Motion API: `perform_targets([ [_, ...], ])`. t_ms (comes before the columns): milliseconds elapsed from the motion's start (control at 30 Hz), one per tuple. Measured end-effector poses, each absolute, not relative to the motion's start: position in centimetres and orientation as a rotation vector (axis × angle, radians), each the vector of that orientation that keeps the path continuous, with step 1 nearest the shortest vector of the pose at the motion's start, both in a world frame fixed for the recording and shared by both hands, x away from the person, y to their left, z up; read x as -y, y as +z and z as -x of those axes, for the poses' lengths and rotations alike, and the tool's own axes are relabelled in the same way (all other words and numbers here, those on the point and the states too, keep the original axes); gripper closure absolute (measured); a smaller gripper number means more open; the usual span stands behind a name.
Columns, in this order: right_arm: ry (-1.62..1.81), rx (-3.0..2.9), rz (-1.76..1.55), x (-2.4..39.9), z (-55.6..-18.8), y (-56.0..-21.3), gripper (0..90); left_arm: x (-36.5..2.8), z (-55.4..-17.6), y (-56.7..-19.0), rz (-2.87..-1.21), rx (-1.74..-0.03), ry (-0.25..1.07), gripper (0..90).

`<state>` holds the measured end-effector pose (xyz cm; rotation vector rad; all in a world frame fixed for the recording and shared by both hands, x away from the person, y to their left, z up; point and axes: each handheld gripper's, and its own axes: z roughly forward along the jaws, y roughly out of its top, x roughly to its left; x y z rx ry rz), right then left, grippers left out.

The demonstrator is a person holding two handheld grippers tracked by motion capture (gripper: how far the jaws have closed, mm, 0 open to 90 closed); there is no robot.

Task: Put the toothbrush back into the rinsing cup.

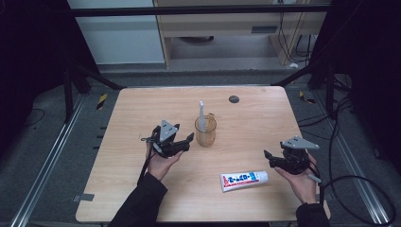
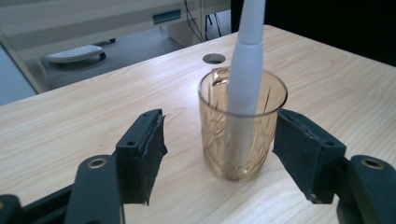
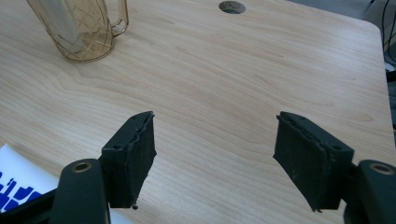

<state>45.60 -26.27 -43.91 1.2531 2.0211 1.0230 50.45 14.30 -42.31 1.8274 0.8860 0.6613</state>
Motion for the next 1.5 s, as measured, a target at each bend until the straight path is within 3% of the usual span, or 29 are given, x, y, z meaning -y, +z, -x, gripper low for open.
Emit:
perform_targets([
  [500,1.036,-2.089,-1.237,25.8,-45.3,-44.2,35.9,-20.7,-46.6,-42.8,-1.838,-0.957,0.688,33.4],
  [933,1.057,-2.191,-1.203,24.6,-44.7,-44.3,50.1,-25.6,-43.6,-44.9,-1.810,-1.119,0.712,38.4],
  [1500,1.085,-2.353,-1.138,21.8,-43.7,-44.5,65.4,-27.8,-43.6,-46.3,-1.872,-1.120,0.749,42.9],
])
